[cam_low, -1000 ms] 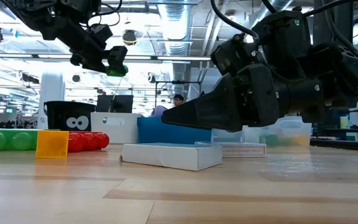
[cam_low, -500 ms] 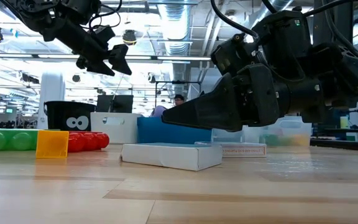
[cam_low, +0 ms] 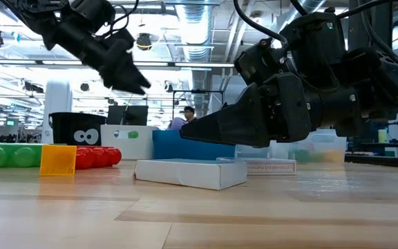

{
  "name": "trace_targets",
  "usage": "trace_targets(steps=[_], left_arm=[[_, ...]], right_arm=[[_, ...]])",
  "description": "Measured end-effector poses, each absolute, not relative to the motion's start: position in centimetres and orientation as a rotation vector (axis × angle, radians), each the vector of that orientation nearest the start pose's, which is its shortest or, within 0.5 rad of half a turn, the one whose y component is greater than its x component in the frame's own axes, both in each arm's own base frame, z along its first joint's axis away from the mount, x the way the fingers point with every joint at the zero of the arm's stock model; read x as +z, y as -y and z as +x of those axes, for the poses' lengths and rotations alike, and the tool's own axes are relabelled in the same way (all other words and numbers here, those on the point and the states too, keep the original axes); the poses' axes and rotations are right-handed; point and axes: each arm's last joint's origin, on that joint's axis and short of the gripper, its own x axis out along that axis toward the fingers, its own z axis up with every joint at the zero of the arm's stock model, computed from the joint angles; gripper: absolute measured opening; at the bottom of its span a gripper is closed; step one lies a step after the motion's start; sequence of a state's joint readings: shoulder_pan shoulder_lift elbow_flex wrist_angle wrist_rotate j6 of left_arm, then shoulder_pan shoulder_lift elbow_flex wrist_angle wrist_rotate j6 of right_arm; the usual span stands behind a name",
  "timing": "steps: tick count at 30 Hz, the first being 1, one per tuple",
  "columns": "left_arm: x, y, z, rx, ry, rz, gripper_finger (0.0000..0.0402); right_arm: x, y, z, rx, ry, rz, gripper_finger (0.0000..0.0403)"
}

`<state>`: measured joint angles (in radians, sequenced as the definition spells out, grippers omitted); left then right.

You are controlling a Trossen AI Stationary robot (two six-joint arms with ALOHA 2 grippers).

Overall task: Pick & Place Toys
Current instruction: Put the top large orange game piece into the white bin

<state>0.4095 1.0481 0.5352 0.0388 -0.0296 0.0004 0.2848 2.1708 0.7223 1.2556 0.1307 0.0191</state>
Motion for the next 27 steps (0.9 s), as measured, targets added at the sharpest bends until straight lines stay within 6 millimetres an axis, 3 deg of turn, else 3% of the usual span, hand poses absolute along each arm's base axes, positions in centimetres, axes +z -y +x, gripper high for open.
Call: trace_targets(steps=[7,27], left_arm=[[20.4,-6.6,19.6,0.277,-0.655,-0.191,0.0326],[19.9,-0.5,20.2,0.061,-0.74,-0.146,0.0369]], right_arm=[[6.7,-9.6,34.0,0.152,-0.191,-0.021,0.0299],[6.6,-9.6,34.0,0.152,-0.199,-0.022,0.0299]])
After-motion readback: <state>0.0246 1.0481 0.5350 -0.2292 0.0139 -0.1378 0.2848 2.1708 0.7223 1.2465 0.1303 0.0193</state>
